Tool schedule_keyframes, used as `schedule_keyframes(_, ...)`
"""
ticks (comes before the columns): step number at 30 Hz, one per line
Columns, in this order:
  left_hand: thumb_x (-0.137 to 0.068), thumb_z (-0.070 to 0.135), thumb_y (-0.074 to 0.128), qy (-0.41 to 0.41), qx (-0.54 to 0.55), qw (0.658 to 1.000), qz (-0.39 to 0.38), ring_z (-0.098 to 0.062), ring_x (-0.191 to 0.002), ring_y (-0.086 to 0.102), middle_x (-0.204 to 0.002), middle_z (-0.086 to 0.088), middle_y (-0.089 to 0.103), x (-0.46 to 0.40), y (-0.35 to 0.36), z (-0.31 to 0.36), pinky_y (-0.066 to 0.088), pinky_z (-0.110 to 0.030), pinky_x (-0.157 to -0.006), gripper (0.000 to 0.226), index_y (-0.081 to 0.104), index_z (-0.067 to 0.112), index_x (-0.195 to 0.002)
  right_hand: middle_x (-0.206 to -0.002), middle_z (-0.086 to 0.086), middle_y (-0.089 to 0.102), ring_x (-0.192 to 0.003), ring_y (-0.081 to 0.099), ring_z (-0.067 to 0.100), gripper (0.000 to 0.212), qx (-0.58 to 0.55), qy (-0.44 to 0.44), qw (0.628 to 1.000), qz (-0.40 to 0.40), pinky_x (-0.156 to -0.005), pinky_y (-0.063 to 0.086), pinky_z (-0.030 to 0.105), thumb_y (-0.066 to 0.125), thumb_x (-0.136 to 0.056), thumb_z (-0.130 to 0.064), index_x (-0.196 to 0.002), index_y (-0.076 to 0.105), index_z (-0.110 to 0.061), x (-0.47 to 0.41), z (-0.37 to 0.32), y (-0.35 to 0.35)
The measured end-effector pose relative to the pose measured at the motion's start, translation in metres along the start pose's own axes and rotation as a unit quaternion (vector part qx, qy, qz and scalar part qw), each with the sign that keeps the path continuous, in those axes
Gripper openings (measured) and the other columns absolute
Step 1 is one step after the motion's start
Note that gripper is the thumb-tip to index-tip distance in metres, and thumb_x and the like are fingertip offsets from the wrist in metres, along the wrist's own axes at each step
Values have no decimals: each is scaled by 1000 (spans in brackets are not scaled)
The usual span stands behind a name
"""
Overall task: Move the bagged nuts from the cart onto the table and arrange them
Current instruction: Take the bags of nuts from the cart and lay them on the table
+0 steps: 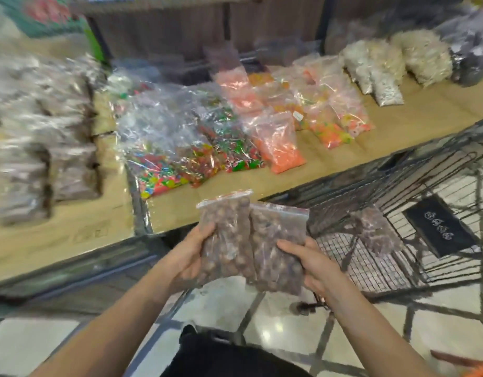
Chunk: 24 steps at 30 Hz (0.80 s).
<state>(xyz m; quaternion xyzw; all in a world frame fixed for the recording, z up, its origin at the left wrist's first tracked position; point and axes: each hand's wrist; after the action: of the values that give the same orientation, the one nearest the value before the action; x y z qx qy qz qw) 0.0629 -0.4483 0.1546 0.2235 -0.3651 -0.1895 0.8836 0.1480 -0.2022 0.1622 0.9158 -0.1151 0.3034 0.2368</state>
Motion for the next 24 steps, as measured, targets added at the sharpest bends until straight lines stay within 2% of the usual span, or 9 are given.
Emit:
schedule_keyframes(4,-85,29,72,42,20,998,33,-34,-97,74,-115,-21,73,38,-67,26,61,-49,-81,54,61,4,-132,-97,14,80,-81,78,28,60,25,16,999,-11,-66,65,44,81,-70,-14,-126,63,-5,-21,17,77)
schedule_keyframes(7,-85,24,75,83,21,993,84,-37,-103,71,-123,-25,69,70,-124,48,57,-56,-91,54,61,7,-134,-91,12,80,-76,78,25,43,73,17,997,-28,-65,65,42,80,-78,-11,-118,65,-5,-35,35,148)
schedule_keyframes(9,-85,18,76,105,10,987,124,-35,-100,72,-121,-26,70,95,-165,63,61,-48,-82,49,63,4,-130,-98,16,79,-84,77,31,51,104,16,994,-37,-80,63,51,84,-69,-13,-117,67,-3,-42,49,201)
schedule_keyframes(11,-83,15,76,131,8,978,160,-31,-96,74,-118,-26,71,118,-210,77,62,-36,-72,50,63,-1,-128,-99,16,79,-89,76,34,36,125,11,991,-50,-89,59,56,83,-74,-7,-107,69,-6,-49,65,250)
schedule_keyframes(14,-79,15,82,163,15,971,176,-35,-100,72,-118,-25,71,152,-268,100,61,-39,-75,57,61,-1,-130,-93,10,81,-83,79,28,33,154,1,986,-68,-76,63,44,83,-79,-5,-107,67,-12,-63,89,315)
schedule_keyframes(17,-84,13,78,188,9,963,191,-24,-90,75,-106,-16,76,177,-311,126,61,-33,-68,40,66,5,-121,-89,2,82,-77,79,18,29,164,1,983,-87,-62,62,33,80,-86,-6,-109,64,-15,-73,105,374)
schedule_keyframes(20,-65,32,94,206,-4,957,203,-28,-103,73,-113,-15,76,191,-342,151,58,-39,-84,60,71,10,-117,-101,7,81,-90,79,24,42,161,1,982,-94,-80,62,44,84,-81,-11,-119,66,-13,-82,112,418)
schedule_keyframes(22,-57,36,97,215,-3,952,218,-23,-101,74,-111,-11,77,195,-360,166,59,-33,-78,70,70,12,-117,-109,11,80,-99,78,29,60,160,1,981,-107,-89,61,51,88,-71,-18,-126,64,-12,-90,112,440)
schedule_keyframes(24,-68,24,90,226,6,949,220,-17,-95,75,-107,-6,78,195,-373,179,59,-25,-68,55,68,14,-118,-111,14,79,-102,76,34,69,164,3,980,-115,-92,59,58,91,-63,-23,-126,65,-11,-99,110,457)
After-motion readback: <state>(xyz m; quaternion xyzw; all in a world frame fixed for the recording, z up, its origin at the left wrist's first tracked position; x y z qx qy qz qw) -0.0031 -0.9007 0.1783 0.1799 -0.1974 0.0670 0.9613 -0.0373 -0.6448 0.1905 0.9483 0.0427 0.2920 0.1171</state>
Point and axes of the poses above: each hand's wrist, its own x-axis away from the middle knuckle, its own y-axis out of the palm, z = x × y
